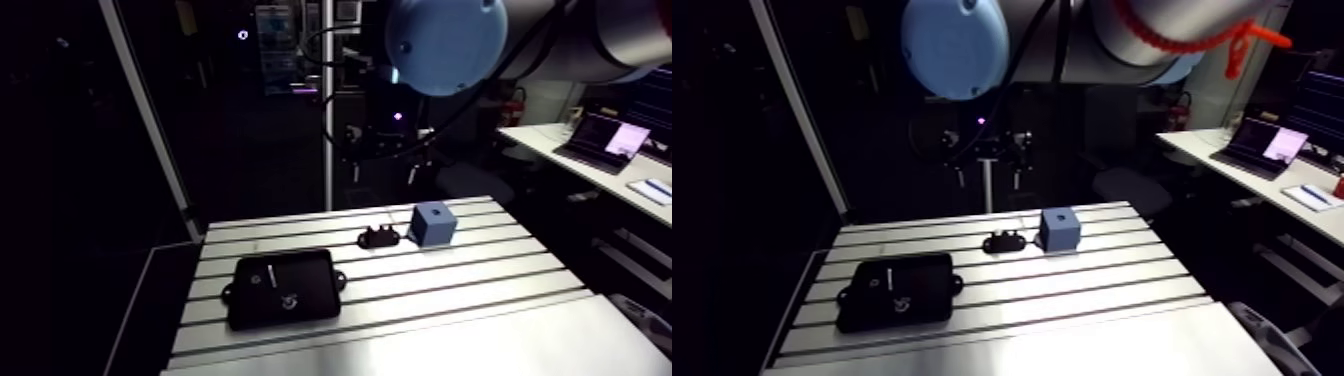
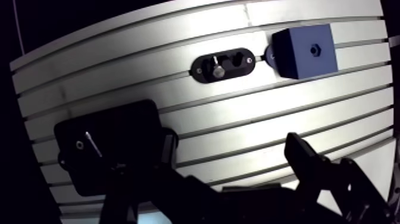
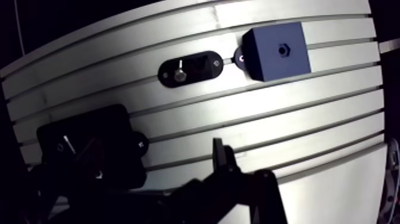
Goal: Pick up the M10 bolt and insert it into the hex recess until seated.
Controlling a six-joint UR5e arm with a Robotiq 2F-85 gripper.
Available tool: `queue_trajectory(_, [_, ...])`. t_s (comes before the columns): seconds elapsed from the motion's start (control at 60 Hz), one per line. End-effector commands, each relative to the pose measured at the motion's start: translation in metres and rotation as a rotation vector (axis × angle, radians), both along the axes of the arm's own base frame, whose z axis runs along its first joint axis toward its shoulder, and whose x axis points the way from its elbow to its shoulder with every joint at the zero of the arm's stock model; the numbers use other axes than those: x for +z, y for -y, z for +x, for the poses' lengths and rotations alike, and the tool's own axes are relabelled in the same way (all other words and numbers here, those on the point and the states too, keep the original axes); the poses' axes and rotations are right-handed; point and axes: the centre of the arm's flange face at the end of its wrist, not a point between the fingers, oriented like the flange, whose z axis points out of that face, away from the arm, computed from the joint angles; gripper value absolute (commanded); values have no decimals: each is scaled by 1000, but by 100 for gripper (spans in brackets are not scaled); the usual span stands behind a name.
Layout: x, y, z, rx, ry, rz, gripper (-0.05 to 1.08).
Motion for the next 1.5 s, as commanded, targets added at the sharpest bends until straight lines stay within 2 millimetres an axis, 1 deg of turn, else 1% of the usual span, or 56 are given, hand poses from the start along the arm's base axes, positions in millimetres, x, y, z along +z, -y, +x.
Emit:
queue_trajectory(0.017, [-24,-4,1,-73,-70,-45,2])
queue_trajectory(0.033, [-24,-4,1,-73,-70,-45,2])
queue_trajectory(0.05, [-31,-4,2,-76,-59,-47,2])
queue_trajectory(0.083, [-35,-3,1,-77,-53,-48,2])
queue_trajectory(0.1, [-40,-3,1,-83,-43,-50,2])
queue_trajectory(0.167, [-48,-4,0,-97,-38,-50,2])
queue_trajectory(0.367, [-61,-7,-8,-102,-51,-44,2])
queue_trajectory(0.517, [-73,-8,-13,-101,-58,-39,6])
queue_trajectory(0.667, [-80,-9,-16,-100,-57,-38,6])
queue_trajectory(0.7, [-85,-9,-17,-100,-50,-39,6])
queue_trajectory(1.033, [-97,-10,-21,-96,-55,-35,6])
queue_trajectory(1.167, [-102,-11,-24,-94,-62,-34,13])
queue_trajectory(1.317, [-108,-11,-26,-91,-69,-34,15])
queue_trajectory(1.417, [-109,-11,-26,-91,-81,-30,18])
queue_trajectory(1.45, [-114,-12,-27,-93,-73,-29,19])
queue_trajectory(1.5, [-115,-12,-26,-94,-70,-25,19])
